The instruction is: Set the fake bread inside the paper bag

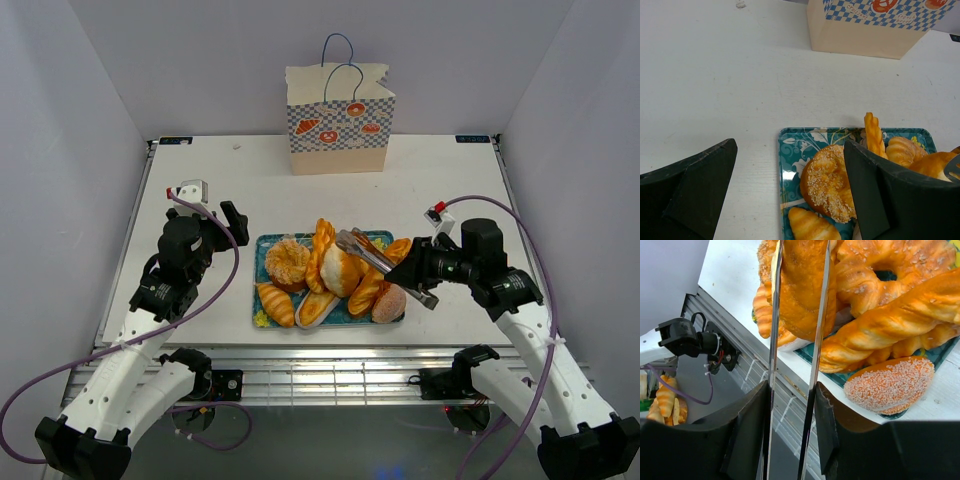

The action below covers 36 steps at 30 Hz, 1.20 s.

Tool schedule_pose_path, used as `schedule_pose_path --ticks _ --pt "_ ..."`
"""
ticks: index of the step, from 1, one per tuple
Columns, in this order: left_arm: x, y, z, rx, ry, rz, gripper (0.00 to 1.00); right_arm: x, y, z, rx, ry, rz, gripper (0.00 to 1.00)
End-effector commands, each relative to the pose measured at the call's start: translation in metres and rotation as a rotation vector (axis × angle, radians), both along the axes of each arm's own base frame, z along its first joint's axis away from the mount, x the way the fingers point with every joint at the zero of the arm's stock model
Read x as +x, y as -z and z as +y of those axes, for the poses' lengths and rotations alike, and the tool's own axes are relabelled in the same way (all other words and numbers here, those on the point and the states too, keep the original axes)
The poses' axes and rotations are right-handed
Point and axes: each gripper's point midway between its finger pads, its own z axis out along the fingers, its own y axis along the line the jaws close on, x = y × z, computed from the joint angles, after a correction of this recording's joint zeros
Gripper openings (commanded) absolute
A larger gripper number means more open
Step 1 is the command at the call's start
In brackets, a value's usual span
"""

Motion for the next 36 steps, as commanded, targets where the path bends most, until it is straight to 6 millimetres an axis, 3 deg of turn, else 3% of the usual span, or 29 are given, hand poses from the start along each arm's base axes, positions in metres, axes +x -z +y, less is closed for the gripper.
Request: schedule_pose_path --ticks 1,10,24,33,36 --pt "0.000 -0.013 0.002 0.000 -0.007 -0.031 0.98 -0.003 -0.033 0.007 0.056 -0.042 -0.078 0.08" --pt "0.000 -0.013 0.002 0.000 -0.007 -0.031 0.98 -0.006 -0.039 0.009 0.078 -0.062 -0.090 0.08" --pt "0.000 -0.012 0.003 0.003 -0.011 -0.029 0.98 -0.011 -0.072 0.010 0.128 -0.068 -0.166 0.08" --pt "0.000 -0.013 0.003 0.002 -0.011 -0.033 0.98 -0.011 -0.068 0.012 0.138 -0.071 -0.153 0.08" --pt "0.000 -0.012 0.002 0.001 -0.008 -0.030 0.98 -0.009 -0.082 0.012 0.145 -0.065 -0.188 0.08"
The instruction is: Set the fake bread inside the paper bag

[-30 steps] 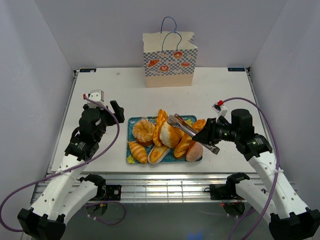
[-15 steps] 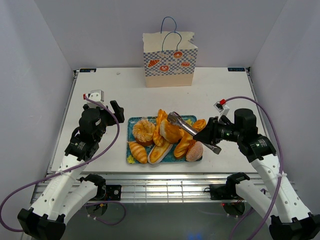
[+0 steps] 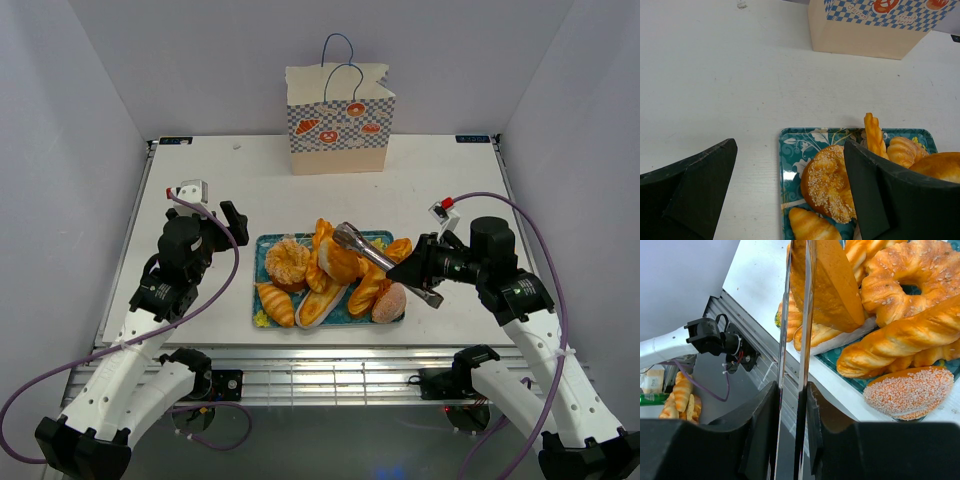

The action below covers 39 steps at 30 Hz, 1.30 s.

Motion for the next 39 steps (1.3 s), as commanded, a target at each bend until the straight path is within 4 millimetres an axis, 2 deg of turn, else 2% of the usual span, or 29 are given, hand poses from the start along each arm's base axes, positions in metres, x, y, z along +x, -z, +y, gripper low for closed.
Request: schedule_pose_path --ticks 1,2,3,7,11,15,16,17,19,20,23,24,25,27,28,29,30,31,32,34,36,37,39 --pt "0.000 -0.013 0.001 -0.002 -0.002 -0.031 0.98 0.004 -0.046 0.007 0.068 -0.028 -0.136 0.08" --pt "0.000 -0.012 0.001 -0.001 -0.002 -0.029 0.98 0.006 -0.052 0.007 0.072 -0.026 -0.147 0.08" --pt "0.000 -0.012 0.001 -0.001 -0.002 -0.029 0.98 0.008 -0.068 0.007 0.082 -0.020 -0.180 0.08" --pt "0.000 -0.012 0.002 0.002 -0.007 -0.029 0.98 0.018 -0.093 0.009 0.100 -0.004 -0.224 0.08" --pt "0.000 -0.012 0.002 0.000 -0.005 -0.030 0.98 0.029 -0.105 0.015 0.129 -0.008 -0.238 0.08" --pt "0.000 -0.011 0.001 -0.001 0.001 -0.026 0.98 0.049 -0.133 0.018 0.140 0.019 -0.294 0.08" --pt "0.000 -0.011 0.000 0.000 0.002 -0.025 0.98 0.059 -0.134 0.021 0.135 0.027 -0.284 0.08" --pt "0.000 -0.011 0.000 -0.001 0.002 -0.026 0.98 0.064 -0.155 0.021 0.147 0.037 -0.326 0.08" --pt "0.000 -0.012 0.000 -0.002 0.002 -0.029 0.98 0.081 -0.166 0.024 0.152 0.054 -0.342 0.08" --pt "0.000 -0.013 0.001 -0.002 0.001 -0.031 0.98 0.086 -0.183 0.025 0.168 0.066 -0.371 0.08" --pt "-0.001 -0.014 0.001 -0.004 0.001 -0.035 0.98 0.112 -0.196 0.030 0.200 0.091 -0.381 0.08" --pt "-0.001 -0.014 0.001 -0.004 0.002 -0.035 0.98 0.118 -0.206 0.030 0.213 0.101 -0.397 0.08" --pt "-0.002 -0.015 0.001 -0.006 0.003 -0.037 0.98 0.135 -0.201 0.031 0.213 0.115 -0.380 0.08" --pt "-0.002 -0.016 0.000 -0.011 0.009 -0.039 0.98 0.149 -0.222 0.030 0.249 0.118 -0.415 0.08" --pt "-0.003 -0.017 0.000 -0.012 0.011 -0.044 0.98 0.165 -0.217 0.032 0.250 0.122 -0.395 0.08" --pt "-0.003 -0.017 -0.001 -0.013 0.013 -0.042 0.98 0.169 -0.227 0.032 0.269 0.102 -0.415 0.08" --pt "-0.003 -0.017 -0.002 -0.014 0.019 -0.043 0.98 0.176 -0.244 0.026 0.296 0.115 -0.432 0.08" --pt "-0.003 -0.017 -0.002 -0.015 0.022 -0.043 0.98 0.189 -0.242 0.025 0.305 0.121 -0.416 0.08" --pt "-0.003 -0.019 -0.003 -0.016 0.024 -0.045 0.98 0.192 -0.247 0.024 0.319 0.107 -0.422 0.08" --pt "-0.003 -0.018 -0.004 -0.018 0.030 -0.043 0.98 0.209 -0.267 0.013 0.371 0.127 -0.449 0.08" --pt "-0.003 -0.018 -0.005 -0.019 0.037 -0.041 0.98 0.215 -0.281 0.007 0.407 0.116 -0.486 0.08" --pt "-0.004 -0.019 -0.006 -0.021 0.040 -0.044 0.98 0.229 -0.279 0.001 0.425 0.133 -0.455 0.08" --pt "-0.004 -0.020 -0.006 -0.023 0.043 -0.046 0.98 0.233 -0.301 -0.006 0.456 0.117 -0.516 0.08"
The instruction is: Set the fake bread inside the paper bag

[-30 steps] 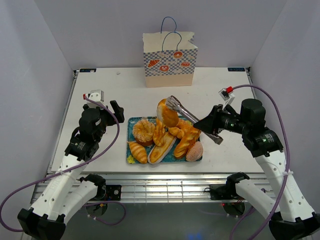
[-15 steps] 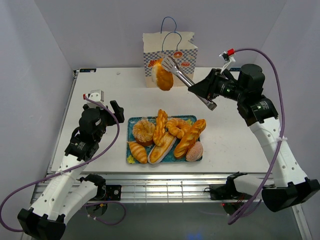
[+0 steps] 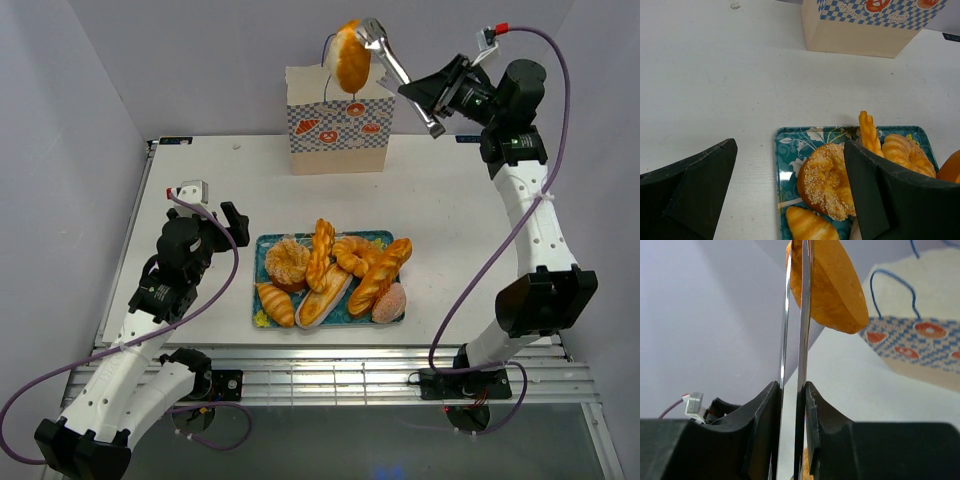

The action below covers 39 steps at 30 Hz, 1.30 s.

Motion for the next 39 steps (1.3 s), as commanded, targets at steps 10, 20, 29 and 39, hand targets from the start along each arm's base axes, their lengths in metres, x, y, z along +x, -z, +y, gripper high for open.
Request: schedule_pose_path --ticks 10,20,29,39 --pt "-0.001 -0.015 -0.004 -0.010 0.029 -0.031 0.98 0.034 -0.097 -0.062 0.206 0.001 -0.267 0.08" --pt "0.001 -0.011 -0.009 -0.009 0.050 -0.017 0.98 0.085 -0.053 -0.069 0.178 -0.014 -0.230 0.08" --pt "0.000 -0.011 -0.011 -0.011 0.064 -0.016 0.98 0.108 0.002 -0.044 0.099 -0.035 -0.206 0.08" --pt "0.000 -0.011 -0.013 -0.011 0.071 -0.015 0.98 0.106 0.036 -0.005 0.077 -0.132 -0.186 0.08"
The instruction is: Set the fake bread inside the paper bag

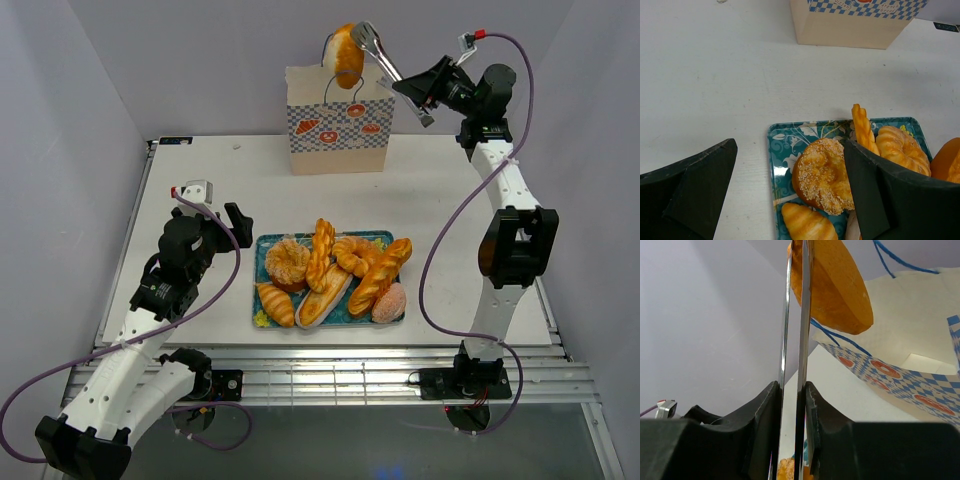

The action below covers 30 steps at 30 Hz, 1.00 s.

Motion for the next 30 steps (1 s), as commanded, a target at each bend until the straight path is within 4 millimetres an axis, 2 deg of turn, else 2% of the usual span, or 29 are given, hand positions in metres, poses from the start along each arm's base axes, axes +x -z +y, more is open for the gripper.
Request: schedule_pose_path --ticks 1,4,6,13,18,23,30 --pt "0.000 -0.016 -0.003 -0.009 0.020 -0.035 0.98 -0.009 -0.014 0.013 -0.022 -0.047 -0.131 0.08" --pt "-0.001 -0.016 -0.003 -0.010 0.021 -0.035 0.98 -0.006 -0.002 0.016 -0.023 -0.061 -0.108 0.08" --pt "-0.001 -0.018 -0.003 -0.011 0.021 -0.039 0.98 -0.003 0.007 0.020 -0.023 -0.071 -0.090 0.13" --pt "-0.001 -0.018 -0.002 -0.011 0.018 -0.041 0.98 0.009 0.021 0.023 -0.023 -0.068 -0.055 0.18" --pt "-0.001 -0.018 -0.003 -0.011 0.020 -0.040 0.98 0.014 0.021 0.023 -0.029 -0.062 -0.050 0.26" --pt "0.000 -0.016 -0.003 -0.008 0.020 -0.036 0.98 0.017 0.020 0.023 -0.029 -0.060 -0.042 0.40" --pt "0.001 -0.014 -0.002 -0.004 0.015 -0.030 0.98 0.019 0.019 0.022 -0.031 -0.060 -0.036 0.46"
